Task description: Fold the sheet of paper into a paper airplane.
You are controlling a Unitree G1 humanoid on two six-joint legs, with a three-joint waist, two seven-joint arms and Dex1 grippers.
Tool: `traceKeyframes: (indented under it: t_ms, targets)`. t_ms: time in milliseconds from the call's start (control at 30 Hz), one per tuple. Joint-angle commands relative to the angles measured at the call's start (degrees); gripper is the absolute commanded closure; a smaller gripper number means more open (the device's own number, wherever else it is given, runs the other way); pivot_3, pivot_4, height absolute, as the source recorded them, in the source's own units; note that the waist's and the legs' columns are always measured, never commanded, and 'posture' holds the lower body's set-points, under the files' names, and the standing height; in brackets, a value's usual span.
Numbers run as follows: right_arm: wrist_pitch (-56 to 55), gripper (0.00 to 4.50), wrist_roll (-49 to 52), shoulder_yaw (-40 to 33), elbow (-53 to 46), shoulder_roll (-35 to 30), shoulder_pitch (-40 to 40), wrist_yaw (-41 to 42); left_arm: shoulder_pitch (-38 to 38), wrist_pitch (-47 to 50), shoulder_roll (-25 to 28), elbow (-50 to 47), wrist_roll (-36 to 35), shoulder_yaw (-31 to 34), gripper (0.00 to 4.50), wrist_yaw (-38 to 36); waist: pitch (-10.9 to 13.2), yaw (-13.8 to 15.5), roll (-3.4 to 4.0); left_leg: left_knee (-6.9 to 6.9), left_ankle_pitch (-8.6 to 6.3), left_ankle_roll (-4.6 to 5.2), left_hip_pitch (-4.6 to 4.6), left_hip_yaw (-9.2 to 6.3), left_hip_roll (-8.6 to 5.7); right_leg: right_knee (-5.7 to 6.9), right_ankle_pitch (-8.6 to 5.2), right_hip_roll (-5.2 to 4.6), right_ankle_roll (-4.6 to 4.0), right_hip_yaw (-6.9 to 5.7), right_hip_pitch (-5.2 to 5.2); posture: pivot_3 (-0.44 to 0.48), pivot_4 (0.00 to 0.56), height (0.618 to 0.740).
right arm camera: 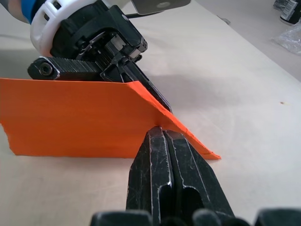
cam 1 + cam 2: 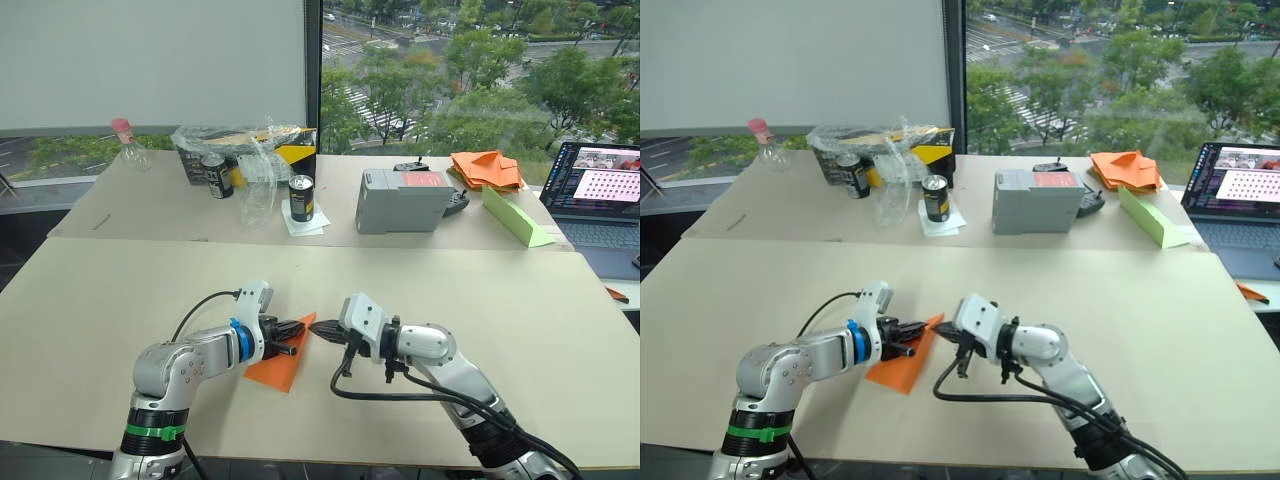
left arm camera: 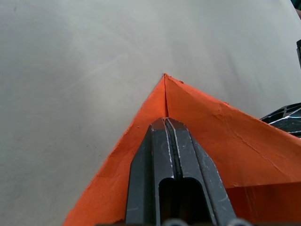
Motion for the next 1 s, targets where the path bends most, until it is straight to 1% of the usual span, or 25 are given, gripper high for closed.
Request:
traceKeyframes:
  t_ms: [33, 533, 1000]
  targets:
    - [-0.99, 4.48, 0.05, 0.41, -1.17, 0.57, -1.52, 0.16, 0.46, 0.11, 0.2, -1.13, -0.03, 0.52, 4.5, 0.35, 0.0, 0.0, 0.0, 0.0, 0.0, 0.0, 0.0, 0.0, 0.0, 0.0, 0.0, 0.0, 0.0, 0.0, 0.0, 0.0, 0.15, 0.74]
    - [-1.43, 4.48, 0.03, 0.95, 0.12, 1.26, -2.35, -0.16, 2.49, 1.76, 1.18, -4.11, -1.04, 0.79, 4.5, -0.26, 0.0, -0.01, 0.0, 0.0, 0.0, 0.0, 0.0, 0.0, 0.0, 0.0, 0.0, 0.0, 0.0, 0.0, -0.01, 0.0, 0.15, 0.74]
    - [-2.2, 4.48, -0.56, 1.78, 1.02, 2.3, -2.75, -0.22, 3.64, 1.33, 3.98, -3.97, -0.98, 0.81, 4.5, -1.38, 0.0, -0.07, 0.01, 0.0, 0.0, 0.0, 0.01, 0.0, 0.01, 0.01, 0.0, 0.0, 0.0, 0.0, -0.01, 0.0, 0.15, 0.74]
